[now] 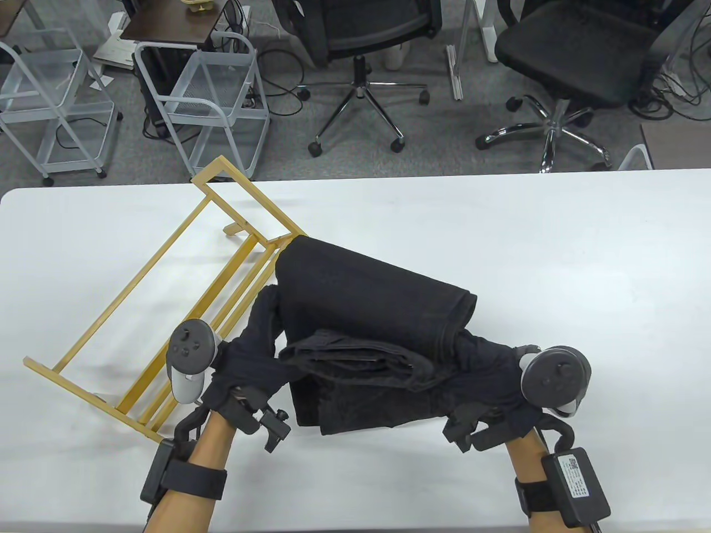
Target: Hang trousers on book rack
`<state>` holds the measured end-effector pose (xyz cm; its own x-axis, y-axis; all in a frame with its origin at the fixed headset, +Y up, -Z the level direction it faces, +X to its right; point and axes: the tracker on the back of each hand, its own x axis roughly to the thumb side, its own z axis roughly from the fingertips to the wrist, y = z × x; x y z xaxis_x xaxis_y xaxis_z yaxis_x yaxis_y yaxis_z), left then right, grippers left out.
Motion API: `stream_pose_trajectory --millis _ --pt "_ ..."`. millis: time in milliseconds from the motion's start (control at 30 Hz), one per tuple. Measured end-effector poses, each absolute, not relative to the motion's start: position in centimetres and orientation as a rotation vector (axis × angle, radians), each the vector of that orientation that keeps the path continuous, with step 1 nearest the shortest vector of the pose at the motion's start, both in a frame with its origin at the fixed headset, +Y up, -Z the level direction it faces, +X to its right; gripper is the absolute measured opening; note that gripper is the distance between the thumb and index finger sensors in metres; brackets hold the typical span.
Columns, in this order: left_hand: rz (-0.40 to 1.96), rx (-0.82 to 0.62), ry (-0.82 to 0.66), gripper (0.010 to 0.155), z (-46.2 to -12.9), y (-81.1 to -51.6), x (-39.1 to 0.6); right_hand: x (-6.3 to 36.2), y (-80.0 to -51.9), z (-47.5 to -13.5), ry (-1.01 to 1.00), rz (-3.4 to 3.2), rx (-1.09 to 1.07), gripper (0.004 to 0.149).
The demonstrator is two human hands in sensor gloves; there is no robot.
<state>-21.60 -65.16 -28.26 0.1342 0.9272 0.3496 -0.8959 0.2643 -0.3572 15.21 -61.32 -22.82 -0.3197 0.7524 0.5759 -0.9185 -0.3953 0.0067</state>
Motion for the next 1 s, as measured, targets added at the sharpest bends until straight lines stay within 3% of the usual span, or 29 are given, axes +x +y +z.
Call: stream_pose_trajectory --millis 167,333,467,1000 --pt "1.362 0.015 -0.606 0.119 -27.4 -64.0 -21.2 15.5 -61.7 -23.2 -0.361 1.865 0.574 0.054" --pt "1.336 0.042 -0.624 0.128 -26.7 -63.4 -20.8 15.5 -62.5 -23.7 -0.288 1.814 0.525 0.055" --pt "1.294 0.149 -0.602 0.134 -26.0 -62.8 -20.7 15.1 -63.1 -23.9 -0.272 1.797 0.474 0.056" --pt "1.242 0.34 -0.479 0.117 -24.5 -61.4 -20.9 12.2 -65.2 -24.0 -0.129 1.705 0.405 0.06"
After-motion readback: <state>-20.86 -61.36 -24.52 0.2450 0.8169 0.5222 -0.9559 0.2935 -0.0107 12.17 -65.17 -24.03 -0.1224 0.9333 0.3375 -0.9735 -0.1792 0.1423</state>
